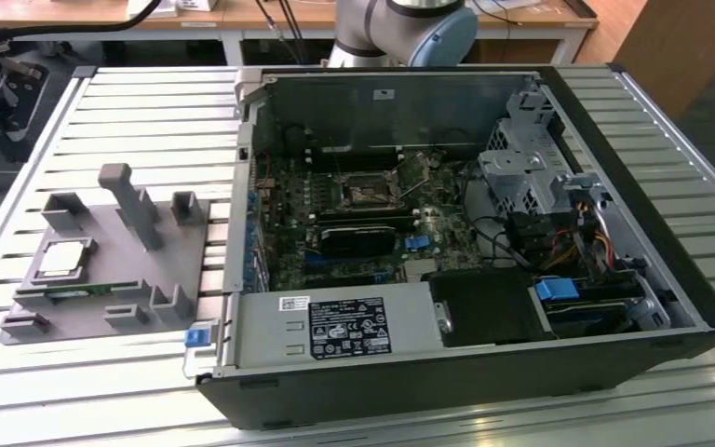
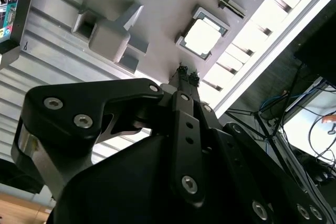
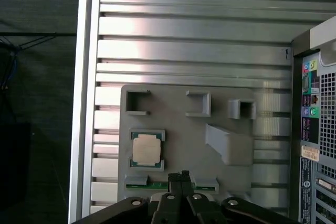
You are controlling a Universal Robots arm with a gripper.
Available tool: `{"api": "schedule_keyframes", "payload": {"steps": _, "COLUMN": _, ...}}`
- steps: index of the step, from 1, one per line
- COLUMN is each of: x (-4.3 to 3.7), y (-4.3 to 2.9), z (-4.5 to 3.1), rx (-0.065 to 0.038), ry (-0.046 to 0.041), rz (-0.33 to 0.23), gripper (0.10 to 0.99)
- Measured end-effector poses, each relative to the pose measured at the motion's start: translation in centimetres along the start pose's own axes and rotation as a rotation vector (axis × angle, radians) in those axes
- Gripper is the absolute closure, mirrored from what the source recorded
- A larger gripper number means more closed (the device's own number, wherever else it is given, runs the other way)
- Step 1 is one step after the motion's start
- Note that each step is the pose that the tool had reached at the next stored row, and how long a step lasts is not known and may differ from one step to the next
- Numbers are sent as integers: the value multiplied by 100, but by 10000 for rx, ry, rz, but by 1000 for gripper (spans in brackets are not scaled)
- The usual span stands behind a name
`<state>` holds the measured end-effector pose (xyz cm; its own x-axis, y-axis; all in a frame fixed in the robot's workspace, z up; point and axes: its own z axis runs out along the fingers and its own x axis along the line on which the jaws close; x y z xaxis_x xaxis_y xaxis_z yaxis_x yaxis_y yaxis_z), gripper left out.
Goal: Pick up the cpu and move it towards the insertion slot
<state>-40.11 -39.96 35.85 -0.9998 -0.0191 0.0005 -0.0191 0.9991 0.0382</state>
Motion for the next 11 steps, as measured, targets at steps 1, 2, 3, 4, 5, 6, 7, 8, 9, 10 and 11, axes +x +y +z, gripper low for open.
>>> {"api": "schedule_keyframes", "payload": {"steps": 1, "x": 8, "y": 0, "z": 0, "rx": 0, "ry": 0, "rz": 0, "gripper": 980}}
{"api": "schedule_keyframes", "payload": {"steps": 2, "x": 16, "y": 0, "z": 0, "rx": 0, "ry": 1, "rz": 0, "gripper": 980}}
{"api": "schedule_keyframes", "payload": {"steps": 3, "x": 20, "y": 0, "z": 1, "rx": 0, "ry": 0, "rz": -1, "gripper": 980}}
{"api": "schedule_keyframes", "payload": {"steps": 4, "x": 28, "y": 1, "z": 2, "rx": 0, "ry": -1, "rz": 0, "gripper": 980}}
{"api": "schedule_keyframes", "payload": {"steps": 5, "x": 35, "y": 1, "z": 2, "rx": 0, "ry": -1, "rz": 0, "gripper": 980}}
{"api": "schedule_keyframes", "payload": {"steps": 6, "x": 42, "y": 1, "z": 2, "rx": 0, "ry": 0, "rz": 1, "gripper": 980}}
{"api": "schedule_keyframes", "payload": {"steps": 7, "x": 49, "y": 1, "z": 2, "rx": 0, "ry": 0, "rz": 0, "gripper": 980}}
{"api": "schedule_keyframes", "payload": {"steps": 8, "x": 55, "y": 1, "z": 2, "rx": 0, "ry": 1, "rz": 0, "gripper": 980}}
{"api": "schedule_keyframes", "payload": {"steps": 9, "x": 57, "y": 0, "z": 3, "rx": 0, "ry": 0, "rz": -2, "gripper": 980}}
{"api": "schedule_keyframes", "payload": {"steps": 10, "x": 60, "y": 1, "z": 3, "rx": 0, "ry": 0, "rz": -2, "gripper": 980}}
{"api": "schedule_keyframes", "payload": {"steps": 11, "x": 65, "y": 1, "z": 3, "rx": 0, "ry": 0, "rz": 0, "gripper": 980}}
